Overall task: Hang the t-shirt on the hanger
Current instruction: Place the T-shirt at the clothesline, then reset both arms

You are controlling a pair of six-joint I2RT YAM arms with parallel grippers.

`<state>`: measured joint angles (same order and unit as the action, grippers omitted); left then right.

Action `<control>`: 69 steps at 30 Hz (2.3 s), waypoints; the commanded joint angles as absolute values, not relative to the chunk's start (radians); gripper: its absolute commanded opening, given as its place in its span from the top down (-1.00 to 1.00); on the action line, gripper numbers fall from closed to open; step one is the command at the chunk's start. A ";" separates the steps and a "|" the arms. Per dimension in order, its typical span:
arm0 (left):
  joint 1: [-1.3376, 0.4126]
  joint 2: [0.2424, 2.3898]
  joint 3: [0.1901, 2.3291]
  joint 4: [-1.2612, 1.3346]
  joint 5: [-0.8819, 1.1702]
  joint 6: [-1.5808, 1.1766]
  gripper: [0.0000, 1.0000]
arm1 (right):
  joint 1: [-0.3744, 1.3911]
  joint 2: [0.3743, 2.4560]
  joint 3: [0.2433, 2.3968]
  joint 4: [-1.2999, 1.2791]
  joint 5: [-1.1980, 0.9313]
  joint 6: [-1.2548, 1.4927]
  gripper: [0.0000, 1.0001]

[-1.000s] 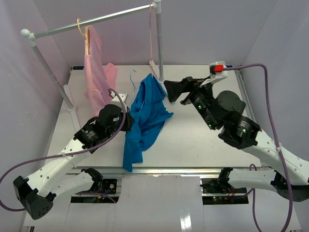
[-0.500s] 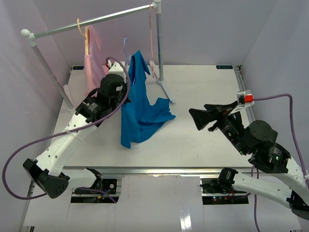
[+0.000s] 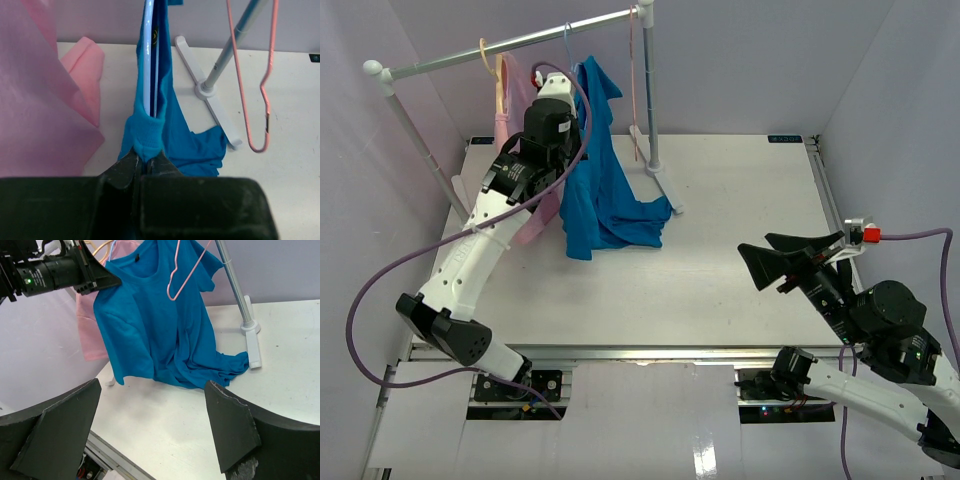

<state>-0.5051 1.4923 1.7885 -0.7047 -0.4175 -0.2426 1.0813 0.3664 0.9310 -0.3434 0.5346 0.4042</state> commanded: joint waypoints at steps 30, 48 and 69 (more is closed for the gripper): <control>-0.331 1.385 1.585 -0.446 -0.179 -0.131 -0.09 | 1.082 0.286 0.848 -0.307 0.588 0.364 -0.84; -0.338 1.042 1.315 -0.348 0.540 -0.382 -0.96 | 1.083 0.331 0.767 -0.344 0.592 0.366 -0.80; -0.560 0.723 0.556 0.187 0.493 -0.479 -0.96 | 1.082 0.408 0.695 -0.309 0.587 0.268 -0.80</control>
